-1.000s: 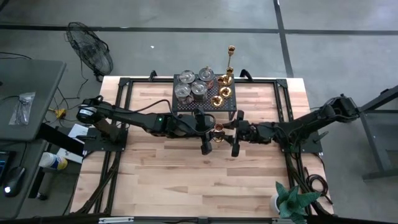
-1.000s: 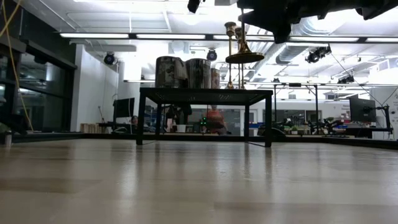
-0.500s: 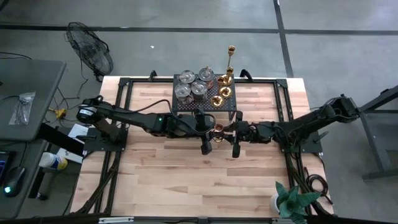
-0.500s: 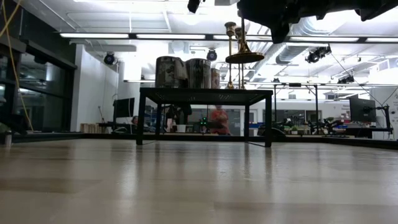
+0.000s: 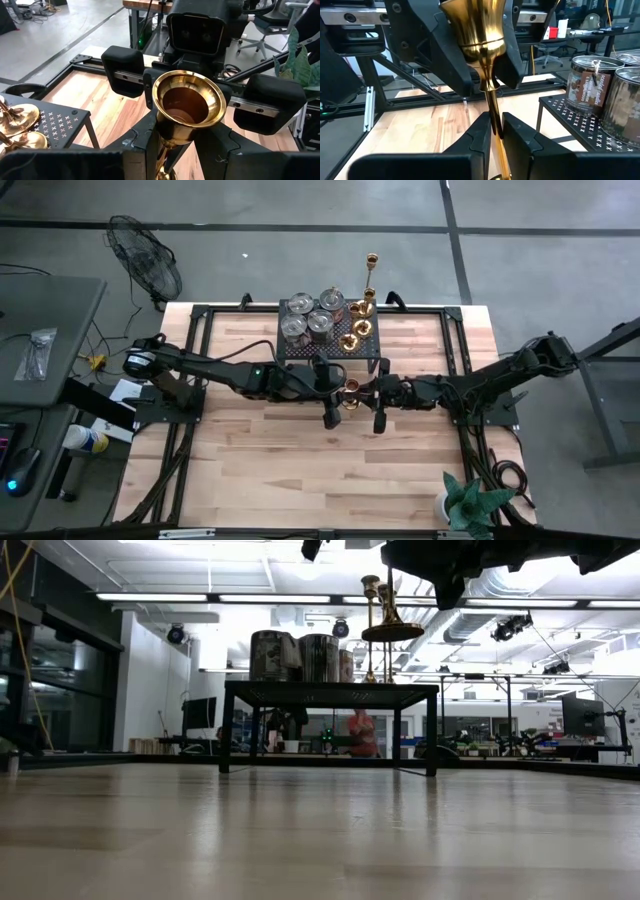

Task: Pick & Place candle stick holders
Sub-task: Align the golden candle holder with the golden candle holder on the shelf

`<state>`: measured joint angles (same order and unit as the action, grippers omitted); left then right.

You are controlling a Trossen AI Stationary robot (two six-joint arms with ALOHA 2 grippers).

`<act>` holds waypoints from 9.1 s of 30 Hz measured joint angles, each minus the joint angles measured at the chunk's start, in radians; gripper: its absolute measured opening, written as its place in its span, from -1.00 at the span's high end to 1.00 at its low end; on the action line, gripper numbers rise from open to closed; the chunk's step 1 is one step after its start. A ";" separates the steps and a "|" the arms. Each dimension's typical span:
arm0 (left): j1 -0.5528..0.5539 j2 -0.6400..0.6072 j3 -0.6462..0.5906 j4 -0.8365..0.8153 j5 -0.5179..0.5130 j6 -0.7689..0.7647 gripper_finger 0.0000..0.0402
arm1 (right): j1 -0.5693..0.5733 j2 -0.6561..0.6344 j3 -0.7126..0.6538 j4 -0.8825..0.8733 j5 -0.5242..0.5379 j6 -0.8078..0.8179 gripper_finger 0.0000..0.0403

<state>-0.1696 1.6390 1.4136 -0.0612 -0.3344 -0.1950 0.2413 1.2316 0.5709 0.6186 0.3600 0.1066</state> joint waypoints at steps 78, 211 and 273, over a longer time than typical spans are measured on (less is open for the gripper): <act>-0.001 -0.322 0.000 -0.489 -0.087 0.059 -0.17 | -0.072 -0.043 0.000 -0.045 0.084 0.028 0.82; 0.000 -0.865 -0.609 -0.173 -0.201 0.006 -0.17 | -0.460 -0.175 0.042 -0.421 0.019 -0.010 0.82; 0.000 -0.865 -0.608 -0.173 -0.201 -0.016 -0.17 | -0.490 -0.271 0.041 -0.560 0.000 0.061 0.07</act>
<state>-0.1696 0.7743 0.8051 -0.2340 -0.5358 -0.2115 -0.2485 0.9604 0.6121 0.0588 0.3596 0.1675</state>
